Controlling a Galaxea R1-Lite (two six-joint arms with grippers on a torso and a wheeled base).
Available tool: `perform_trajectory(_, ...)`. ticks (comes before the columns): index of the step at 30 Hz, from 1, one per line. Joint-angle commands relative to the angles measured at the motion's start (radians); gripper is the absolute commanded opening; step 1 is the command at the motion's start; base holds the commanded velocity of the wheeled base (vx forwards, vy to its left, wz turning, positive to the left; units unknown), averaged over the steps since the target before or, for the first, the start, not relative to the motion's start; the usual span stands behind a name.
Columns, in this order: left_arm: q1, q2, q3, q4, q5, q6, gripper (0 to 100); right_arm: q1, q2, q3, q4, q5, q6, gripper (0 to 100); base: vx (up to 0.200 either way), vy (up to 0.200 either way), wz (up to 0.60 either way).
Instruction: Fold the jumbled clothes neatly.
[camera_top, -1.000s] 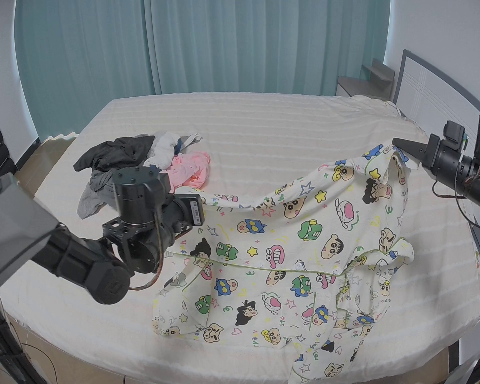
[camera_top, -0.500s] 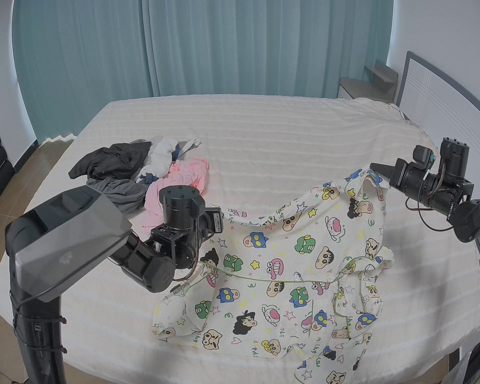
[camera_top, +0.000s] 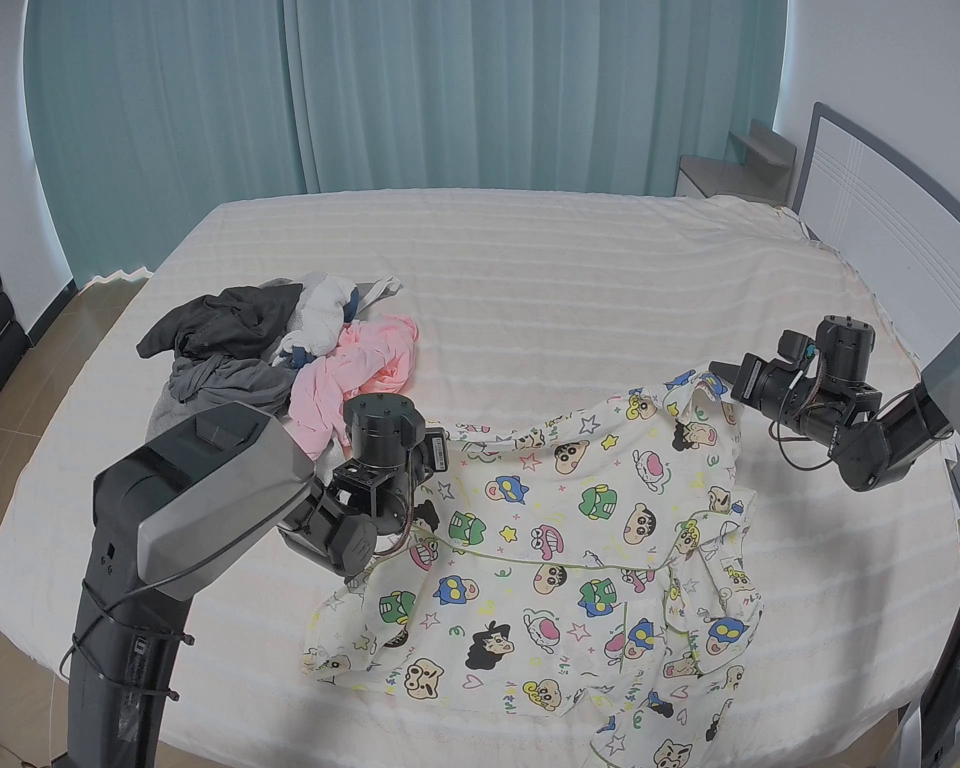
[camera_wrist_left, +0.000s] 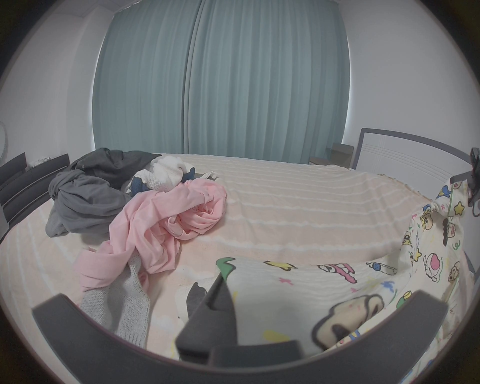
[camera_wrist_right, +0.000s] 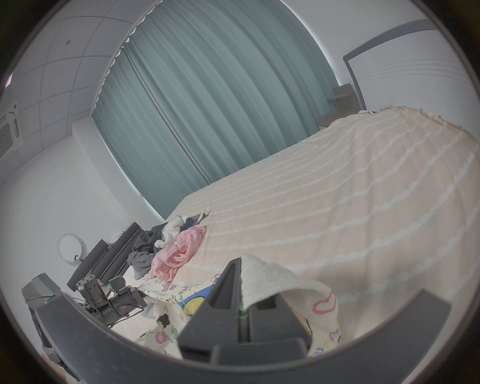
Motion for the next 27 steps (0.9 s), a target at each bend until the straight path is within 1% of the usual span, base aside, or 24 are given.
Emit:
perform_trajectory(1, 0.014, 0.096, -0.085, 0.006, 0.001, -0.001, 0, 0.003, 0.126, -0.074, -0.002, -0.009, 0.001, 0, 0.0, 0.0, 0.0)
perform_trajectory(5, 0.014, 0.145, -0.179, 0.058, 0.001, -0.001, 0, 0.003, 0.19, -0.128, -0.002, -0.011, 0.003, 0, 0.0, 0.0, 0.0)
perform_trajectory(9, 0.016, 0.166, -0.231, 0.072, 0.001, 0.001, 0, 0.003, 0.231, -0.171, -0.002, -0.017, 0.003, 0, 0.0, 0.0, 0.0)
perform_trajectory(11, 0.019, 0.169, -0.263, 0.104, 0.001, 0.001, 0, 0.005, 0.262, -0.214, 0.001, -0.054, 0.001, 0, 0.0, 0.0, 0.0)
perform_trajectory(13, 0.022, 0.172, -0.281, 0.13, 0.001, -0.001, 0, 0.005, 0.282, -0.249, 0.008, -0.073, 0.0, 0, 0.0, 0.0, 0.0)
perform_trajectory(15, 0.025, 0.174, -0.292, 0.141, 0.001, -0.001, 0, 0.005, 0.287, -0.261, 0.018, -0.073, 0.0, 0, 0.0, 0.0, 0.0)
perform_trajectory(16, 0.025, 0.175, -0.308, 0.149, 0.001, -0.001, 0, 0.005, 0.288, -0.274, 0.042, -0.073, -0.002, 100, 0.0, 0.0, 0.0)
perform_trajectory(17, 0.026, 0.178, -0.311, 0.152, 0.001, -0.001, 100, 0.006, 0.29, -0.286, 0.054, -0.072, -0.002, 100, 0.0, 0.0, 0.0)
perform_trajectory(22, 0.034, 0.189, -0.347, 0.168, 0.001, -0.001, 100, 0.008, 0.337, -0.357, 0.06, -0.084, 0.0, 100, 0.0, 0.0, 0.0)
perform_trajectory(24, 0.039, 0.189, -0.357, 0.167, 0.002, 0.001, 100, 0.006, 0.34, -0.38, 0.062, -0.1, 0.003, 100, 0.0, 0.0, 0.0)
perform_trajectory(27, 0.042, 0.188, -0.364, 0.168, 0.004, 0.001, 100, 0.005, 0.337, -0.398, 0.06, -0.106, 0.017, 100, 0.0, 0.0, 0.0)
